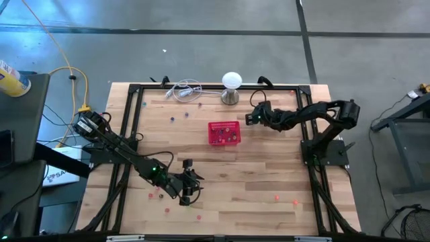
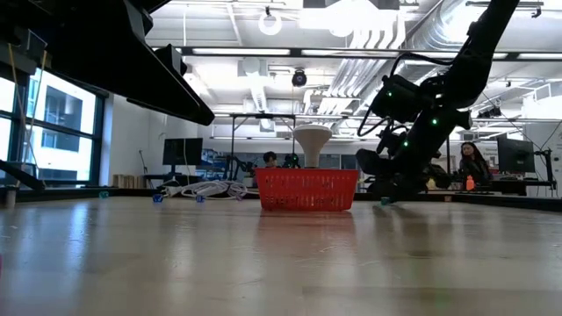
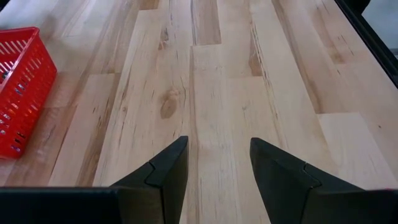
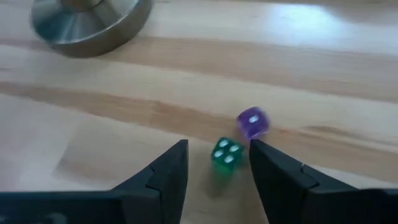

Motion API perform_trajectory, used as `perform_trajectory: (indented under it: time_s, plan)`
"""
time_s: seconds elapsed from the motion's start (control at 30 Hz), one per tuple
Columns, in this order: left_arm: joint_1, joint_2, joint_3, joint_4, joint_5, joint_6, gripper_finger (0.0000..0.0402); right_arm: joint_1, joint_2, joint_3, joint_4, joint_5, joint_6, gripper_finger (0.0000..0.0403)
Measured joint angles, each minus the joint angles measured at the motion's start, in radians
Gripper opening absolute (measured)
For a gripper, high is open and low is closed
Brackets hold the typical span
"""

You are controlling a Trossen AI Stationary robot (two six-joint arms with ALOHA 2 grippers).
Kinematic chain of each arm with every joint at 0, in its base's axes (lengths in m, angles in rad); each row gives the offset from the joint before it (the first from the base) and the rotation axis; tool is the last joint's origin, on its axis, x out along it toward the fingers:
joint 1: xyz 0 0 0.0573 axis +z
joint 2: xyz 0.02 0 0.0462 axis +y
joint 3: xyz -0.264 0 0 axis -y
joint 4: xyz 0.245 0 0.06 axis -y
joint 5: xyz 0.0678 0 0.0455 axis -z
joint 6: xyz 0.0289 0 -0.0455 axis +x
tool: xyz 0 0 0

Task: Pick & Place Dice
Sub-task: Put the green dice into the bin

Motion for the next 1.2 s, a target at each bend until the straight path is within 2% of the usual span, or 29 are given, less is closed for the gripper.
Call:
perform_trajectory:
  time_s: [0.57,0.8,1.03,1.2]
  plan:
    - [0.0,0.0,0.0,0.0,0.0,0.0,0.0165,0.001,-0.001,0.002,0.003,-0.028,0.0,0.0049]
    - [0.0,0.0,0.0,0.0,0.0,0.0,0.0165,0.004,-0.002,0.002,0.003,-0.035,-0.04,0.0041]
    - [0.0,0.0,0.0,0.0,0.0,0.0,0.0165,0.043,-0.041,0.003,-0.003,-0.136,-0.129,0.004]
    - [0.0,0.0,0.0,0.0,0.0,0.0,0.0165,0.127,-0.143,0.006,0.004,-0.087,-0.169,0.0039]
